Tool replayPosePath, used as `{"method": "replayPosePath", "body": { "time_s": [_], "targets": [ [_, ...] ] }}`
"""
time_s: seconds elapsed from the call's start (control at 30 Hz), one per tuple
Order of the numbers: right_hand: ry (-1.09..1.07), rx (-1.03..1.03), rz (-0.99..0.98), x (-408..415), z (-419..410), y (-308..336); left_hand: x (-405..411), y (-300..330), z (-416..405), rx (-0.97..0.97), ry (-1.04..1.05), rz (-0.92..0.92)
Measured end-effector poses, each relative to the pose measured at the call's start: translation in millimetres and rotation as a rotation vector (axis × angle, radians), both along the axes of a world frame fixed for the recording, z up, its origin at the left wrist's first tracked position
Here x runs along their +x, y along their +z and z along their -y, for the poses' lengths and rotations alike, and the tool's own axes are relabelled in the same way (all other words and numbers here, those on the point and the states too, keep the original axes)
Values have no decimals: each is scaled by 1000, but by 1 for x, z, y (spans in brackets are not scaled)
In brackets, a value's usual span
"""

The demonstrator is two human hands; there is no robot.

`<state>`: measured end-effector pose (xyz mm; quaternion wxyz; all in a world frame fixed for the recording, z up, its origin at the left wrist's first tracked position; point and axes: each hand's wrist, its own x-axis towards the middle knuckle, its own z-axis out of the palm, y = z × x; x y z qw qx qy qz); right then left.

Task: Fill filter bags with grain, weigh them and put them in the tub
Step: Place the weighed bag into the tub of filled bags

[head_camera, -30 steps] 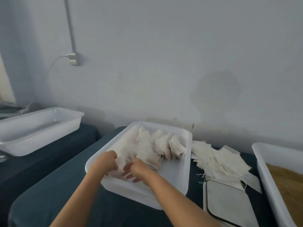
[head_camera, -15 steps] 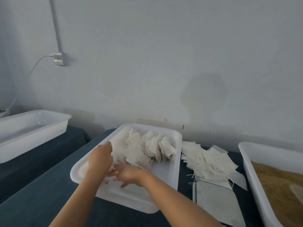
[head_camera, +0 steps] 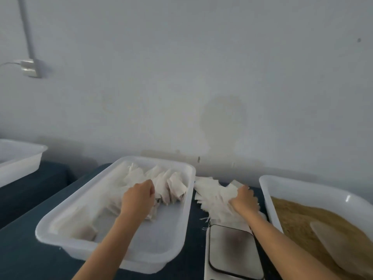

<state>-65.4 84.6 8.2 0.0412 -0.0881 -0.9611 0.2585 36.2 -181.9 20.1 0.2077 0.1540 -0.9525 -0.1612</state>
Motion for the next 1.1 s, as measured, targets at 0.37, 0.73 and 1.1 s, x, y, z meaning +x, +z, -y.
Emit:
{"method": "replayPosePath", "body": {
  "time_s": [0.37, 0.73, 1.1],
  "targets": [
    [101, 113, -28, -11, -14, -15, 1, -6, 4, -8, 16, 32],
    [115, -73, -454, 16, -84, 65, 9, 34, -96, 257, -321, -252],
    [255, -220, -520, 117, -184, 50, -3, 23, -315, 1030, -910, 64]
  ]
}}
